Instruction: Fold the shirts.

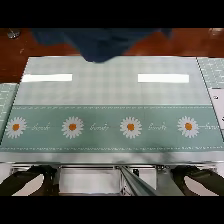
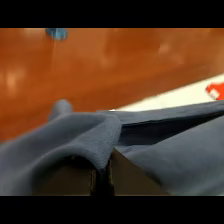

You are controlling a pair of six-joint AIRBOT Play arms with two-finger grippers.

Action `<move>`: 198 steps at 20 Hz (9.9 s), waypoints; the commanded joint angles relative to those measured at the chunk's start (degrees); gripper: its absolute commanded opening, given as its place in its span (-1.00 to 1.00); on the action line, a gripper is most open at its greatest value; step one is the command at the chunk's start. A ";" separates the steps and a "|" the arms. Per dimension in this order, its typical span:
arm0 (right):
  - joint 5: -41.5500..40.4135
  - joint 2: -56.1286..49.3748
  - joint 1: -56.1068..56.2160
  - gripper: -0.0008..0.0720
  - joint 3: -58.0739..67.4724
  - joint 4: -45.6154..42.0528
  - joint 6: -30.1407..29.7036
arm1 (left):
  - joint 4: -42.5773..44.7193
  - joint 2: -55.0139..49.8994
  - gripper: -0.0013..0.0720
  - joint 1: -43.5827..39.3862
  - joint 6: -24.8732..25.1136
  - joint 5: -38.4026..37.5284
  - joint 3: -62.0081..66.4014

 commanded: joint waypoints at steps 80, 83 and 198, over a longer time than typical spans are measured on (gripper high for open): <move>-21.57 -16.35 1.14 -0.92 -67.78 15.13 -2.03 | -17.25 -17.88 -0.88 -1.11 15.28 0.28 -57.51; -15.12 -14.49 -1.11 -0.92 -52.74 10.54 -1.01 | -22.23 -14.25 -0.88 1.51 15.30 -2.49 -46.75; -5.11 -17.07 -25.73 -0.93 -31.95 9.60 -3.72 | -30.95 -8.00 -0.88 24.94 18.32 -5.38 -43.10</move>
